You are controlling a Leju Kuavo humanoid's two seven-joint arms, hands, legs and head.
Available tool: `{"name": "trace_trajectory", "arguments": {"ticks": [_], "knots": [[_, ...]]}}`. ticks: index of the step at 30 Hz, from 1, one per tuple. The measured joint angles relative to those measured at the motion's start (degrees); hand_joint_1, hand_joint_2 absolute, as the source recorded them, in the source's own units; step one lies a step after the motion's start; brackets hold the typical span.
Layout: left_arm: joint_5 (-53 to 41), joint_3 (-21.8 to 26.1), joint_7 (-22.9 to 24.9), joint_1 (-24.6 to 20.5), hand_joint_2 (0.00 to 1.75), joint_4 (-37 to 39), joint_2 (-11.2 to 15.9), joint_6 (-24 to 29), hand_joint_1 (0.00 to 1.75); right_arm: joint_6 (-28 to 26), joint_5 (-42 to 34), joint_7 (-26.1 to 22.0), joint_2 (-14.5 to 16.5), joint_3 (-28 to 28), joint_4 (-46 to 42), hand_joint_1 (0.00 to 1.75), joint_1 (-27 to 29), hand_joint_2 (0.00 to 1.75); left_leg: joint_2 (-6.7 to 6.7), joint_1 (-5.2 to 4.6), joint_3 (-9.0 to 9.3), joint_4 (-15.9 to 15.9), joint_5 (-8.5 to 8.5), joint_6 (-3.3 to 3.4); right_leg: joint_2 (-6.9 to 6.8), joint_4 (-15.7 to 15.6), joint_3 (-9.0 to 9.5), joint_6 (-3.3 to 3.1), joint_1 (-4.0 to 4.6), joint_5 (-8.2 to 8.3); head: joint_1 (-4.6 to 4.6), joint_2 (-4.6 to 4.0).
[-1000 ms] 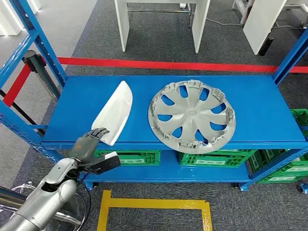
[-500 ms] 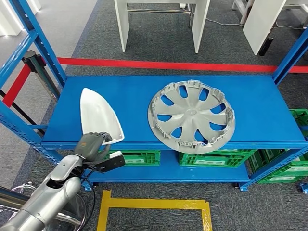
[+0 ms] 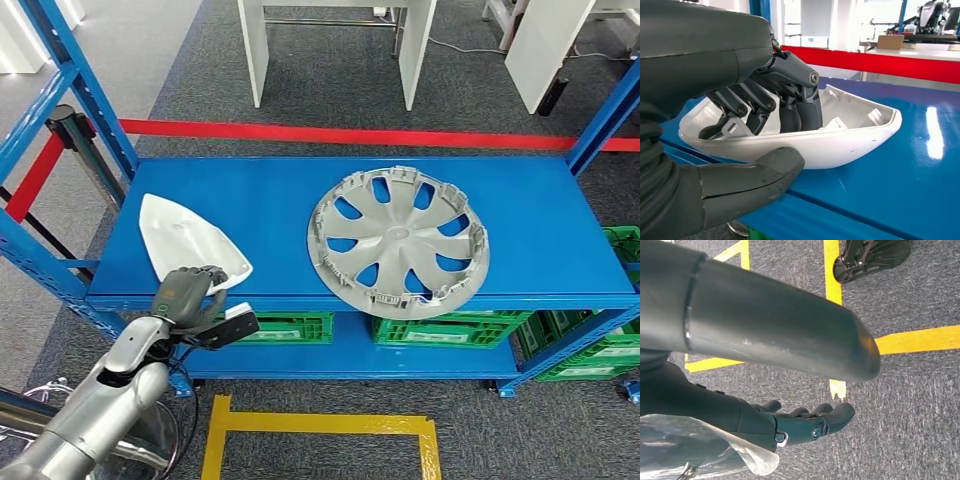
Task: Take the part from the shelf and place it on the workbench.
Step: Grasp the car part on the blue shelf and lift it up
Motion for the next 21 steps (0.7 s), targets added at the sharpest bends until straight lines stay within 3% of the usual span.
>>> {"name": "trace_trajectory", "arguments": {"ticks": [10,21], "knots": [[-1.81,0.15,0.06,-0.02,1.75,-4.03,1.12,3.27,1.75,0.15,-0.72,-0.73,0.02,1.16,0.06,0.0,-0.04,0.0,0.0,0.0,-0.03,0.0,0.0,0.0,0.0,0.0,-0.01,0.0,0.0,0.0,0.0,0.0],[-9.85,-0.07,-0.01,-1.15,1.75,-16.72,5.81,8.73,1.75,0.2,-1.08,-1.33,0.52,3.03,0.16,0.0,-0.56,0.0,0.0,0.01,-0.03,0.0,0.0,0.0,-0.01,0.01,-0.02,0.0,0.01,0.0,0.0,0.0]]}}
